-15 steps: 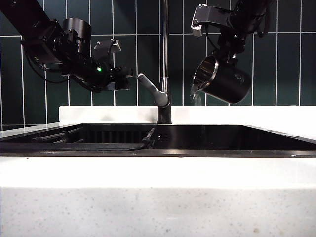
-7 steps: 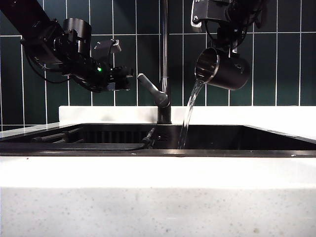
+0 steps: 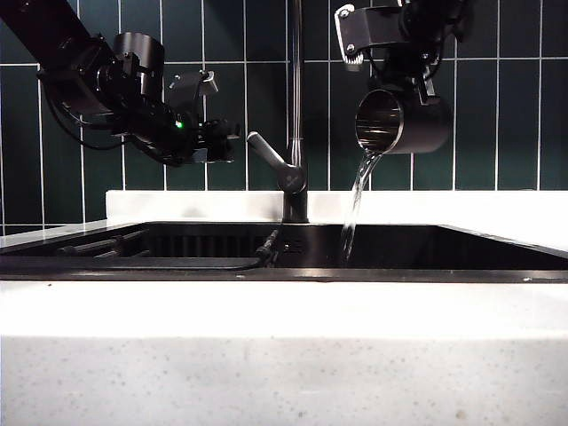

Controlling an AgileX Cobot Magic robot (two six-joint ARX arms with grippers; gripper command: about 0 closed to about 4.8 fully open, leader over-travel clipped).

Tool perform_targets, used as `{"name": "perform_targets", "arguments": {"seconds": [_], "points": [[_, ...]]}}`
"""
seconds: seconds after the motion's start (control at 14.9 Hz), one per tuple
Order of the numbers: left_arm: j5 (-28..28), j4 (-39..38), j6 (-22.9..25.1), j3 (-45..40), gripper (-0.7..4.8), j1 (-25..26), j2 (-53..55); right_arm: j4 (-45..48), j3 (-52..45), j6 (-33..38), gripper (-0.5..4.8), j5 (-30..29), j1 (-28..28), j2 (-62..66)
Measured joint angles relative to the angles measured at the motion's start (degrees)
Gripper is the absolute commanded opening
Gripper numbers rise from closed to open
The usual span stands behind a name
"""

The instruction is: Pick up the mug next to the sink, go to the faucet to get some water, pour the water into the sink, and finally put the mug back to its place.

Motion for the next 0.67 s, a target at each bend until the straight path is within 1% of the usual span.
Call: {"name": "perform_targets", "arguments": {"seconds": [0.2, 0.47, 0.67], "points": [[0.0, 0.0, 0.0, 0.0, 2.09, 0.0, 0.0, 2.4, 0.2, -3.7, 0.08, -1.2, 1.4, 0.0], [0.3, 0.0, 0.0, 0.0, 2.09, 0.0, 0.0, 2.5, 0.2, -9.7, -0.01, -1.2, 3.2, 0.0], [0.3, -0.5, -0.2, 0.0, 2.09, 0.0, 0.0, 4.0, 0.2, -11.2, -0.01, -1.5, 4.2, -0.1]]}}
